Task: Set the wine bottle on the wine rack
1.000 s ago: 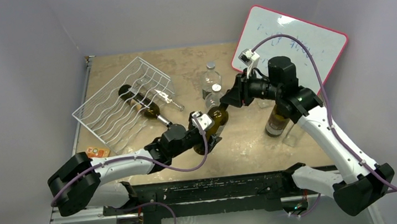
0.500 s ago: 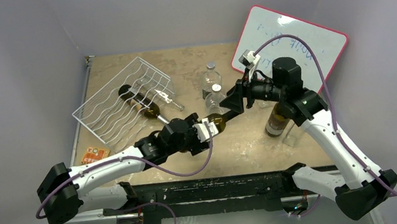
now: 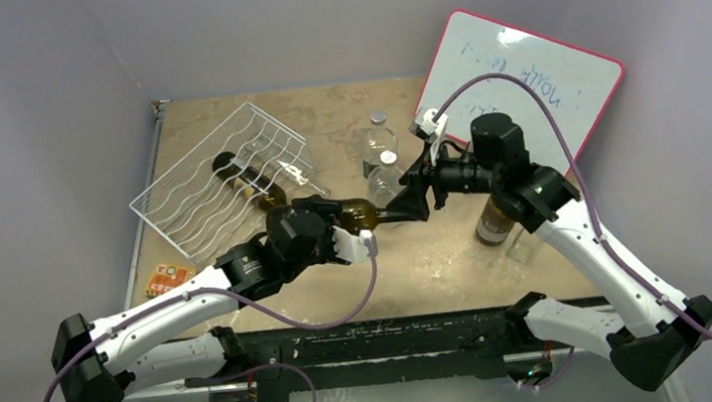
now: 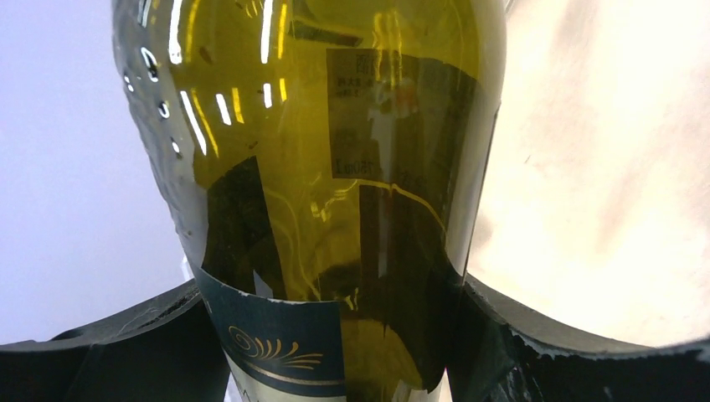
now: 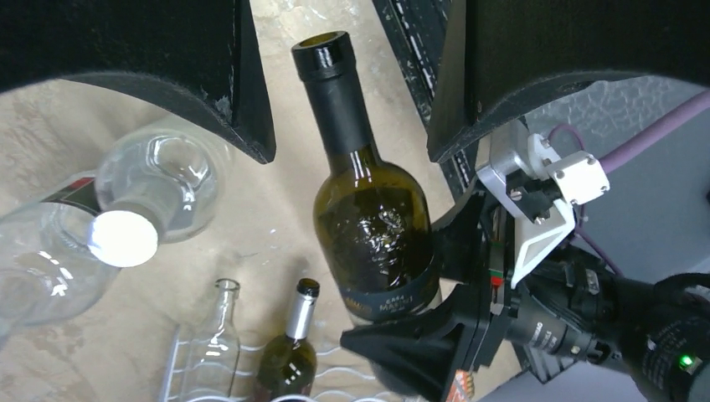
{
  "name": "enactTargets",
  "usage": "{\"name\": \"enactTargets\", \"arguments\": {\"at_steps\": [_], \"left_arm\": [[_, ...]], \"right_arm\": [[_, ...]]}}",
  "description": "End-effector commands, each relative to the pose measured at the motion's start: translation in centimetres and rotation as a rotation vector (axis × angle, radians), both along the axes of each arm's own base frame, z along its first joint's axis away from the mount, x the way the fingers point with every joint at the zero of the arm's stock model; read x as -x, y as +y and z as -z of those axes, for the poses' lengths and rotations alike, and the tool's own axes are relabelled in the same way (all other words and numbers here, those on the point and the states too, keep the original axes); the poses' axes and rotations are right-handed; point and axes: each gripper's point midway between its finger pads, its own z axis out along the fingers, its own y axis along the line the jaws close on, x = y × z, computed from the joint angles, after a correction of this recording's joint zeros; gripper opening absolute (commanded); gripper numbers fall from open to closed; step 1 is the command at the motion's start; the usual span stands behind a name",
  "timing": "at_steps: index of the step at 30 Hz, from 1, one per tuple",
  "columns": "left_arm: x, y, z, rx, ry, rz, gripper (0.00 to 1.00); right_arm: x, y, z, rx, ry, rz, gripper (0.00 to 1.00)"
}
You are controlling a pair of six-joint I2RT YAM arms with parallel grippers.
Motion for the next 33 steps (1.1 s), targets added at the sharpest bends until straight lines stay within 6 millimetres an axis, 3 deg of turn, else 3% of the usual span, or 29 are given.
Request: {"name": "enactTargets", "arguments": {"at_steps": [1, 6, 14, 22, 28, 33], "left_arm": [[-1.5, 1.4, -5.3, -0.026, -0.236, -0.005, 0.00], [-1.4, 2.1, -5.6, -0.086, -0.290, 0.023, 0.00], [-1.0, 2.1, -5.8, -0.095, -0.318, 0.071, 0.00], [-0.8, 2.0, -6.4, -0.085, -0.328, 0.088, 0.00], [-0.7, 2.1, -6.4, -0.089, -0.326, 0.088, 0.00], [-0.7, 2.3, -6.6, -0.082, -0.328, 0.078, 0.00]], "right_arm": [[0.3, 0.9, 2.6, 0.089, 0.019, -0.009, 0.70], [-0.2, 1.7, 5.4, 0.158, 0.084, -0.005, 0.70], [2.1, 4.2, 7.7, 0.218, 0.116, -0.138, 0.70], [3.1, 6.3, 9.4, 0.267, 0.150, -0.210, 0.66], [3.4, 7.5, 10.3, 0.281, 0.172, -0.260, 0.43], [3.7, 8.1, 10.7, 0.287, 0.182, -0.284, 0.35]]}}
